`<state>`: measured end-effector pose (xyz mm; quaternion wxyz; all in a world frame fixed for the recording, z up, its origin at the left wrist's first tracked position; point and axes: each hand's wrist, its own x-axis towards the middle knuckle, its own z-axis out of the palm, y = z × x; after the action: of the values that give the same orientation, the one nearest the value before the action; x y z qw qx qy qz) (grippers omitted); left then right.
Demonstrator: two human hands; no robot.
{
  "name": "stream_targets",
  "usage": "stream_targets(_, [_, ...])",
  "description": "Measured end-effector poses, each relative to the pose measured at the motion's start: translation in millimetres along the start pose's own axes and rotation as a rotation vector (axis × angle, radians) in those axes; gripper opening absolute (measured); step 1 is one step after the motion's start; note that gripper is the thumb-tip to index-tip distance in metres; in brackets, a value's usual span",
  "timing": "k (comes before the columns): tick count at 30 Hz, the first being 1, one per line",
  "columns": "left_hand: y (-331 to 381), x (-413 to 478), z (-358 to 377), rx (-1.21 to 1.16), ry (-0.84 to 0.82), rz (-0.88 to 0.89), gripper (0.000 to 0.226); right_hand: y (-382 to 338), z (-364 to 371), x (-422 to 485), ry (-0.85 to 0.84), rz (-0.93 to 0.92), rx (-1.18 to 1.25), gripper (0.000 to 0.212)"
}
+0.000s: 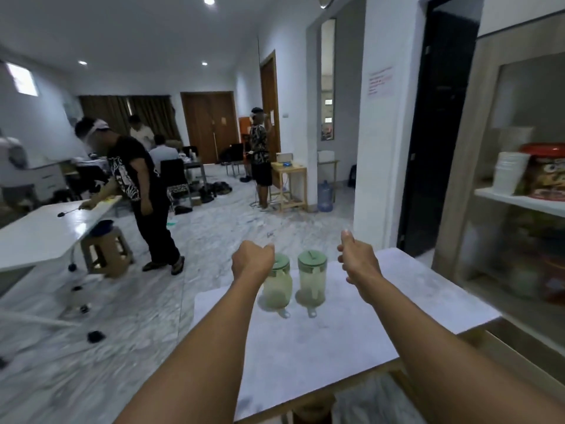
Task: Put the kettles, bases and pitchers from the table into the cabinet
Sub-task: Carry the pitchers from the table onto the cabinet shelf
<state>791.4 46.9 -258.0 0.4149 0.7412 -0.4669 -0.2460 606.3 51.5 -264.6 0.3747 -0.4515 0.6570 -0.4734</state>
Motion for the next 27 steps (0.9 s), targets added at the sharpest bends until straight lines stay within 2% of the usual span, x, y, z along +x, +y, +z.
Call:
stream_targets(6, [-51.6, 43.4, 6.8, -0.009, -0.041, -0.095, 0.047, 11.6, 55.8, 32.2, -0.012, 0.034, -0.049, 0.067])
stream_targets(9, [-58.5, 70.2, 27.7, -0.004, -0.065, -0.117, 0.051, 19.6, 70.9, 61.3, -0.017, 0.045, -0.083, 0.063])
stream_targets(13, [-56.2, 115.4, 69.8, -0.034, -0.108, -0.151, 0.044, 37.6, 88.2, 120.1, -0.021, 0.078, -0.156, 0.043])
stream_targets(16, [-55.2, 149.6, 108.8, -0.041, -0.149, -0.246, 0.055, 57.5, 102.0, 168.2, -0.056, 0.154, -0.224, 0.041])
stream_targets(21, [-67.7, 188.4, 170.1, -0.061, -0.227, -0.490, 0.095, 91.0, 129.3, 228.0, -0.167, 0.350, -0.255, 0.081])
stream_targets(23, [-77.7, 197.8, 190.1, -0.086, -0.259, -0.558, 0.108, 103.9, 138.6, 243.9, -0.228, 0.411, -0.266, 0.088])
stream_targets(25, [-91.4, 206.8, 209.6, -0.107, -0.276, -0.575, 0.112, 117.6, 145.6, 254.4, -0.278, 0.452, -0.278, 0.082])
stream_targets(27, [-104.9, 212.8, 224.4, -0.110, -0.276, -0.582, 0.110, 130.1, 150.5, 261.0, -0.298, 0.469, -0.283, 0.067])
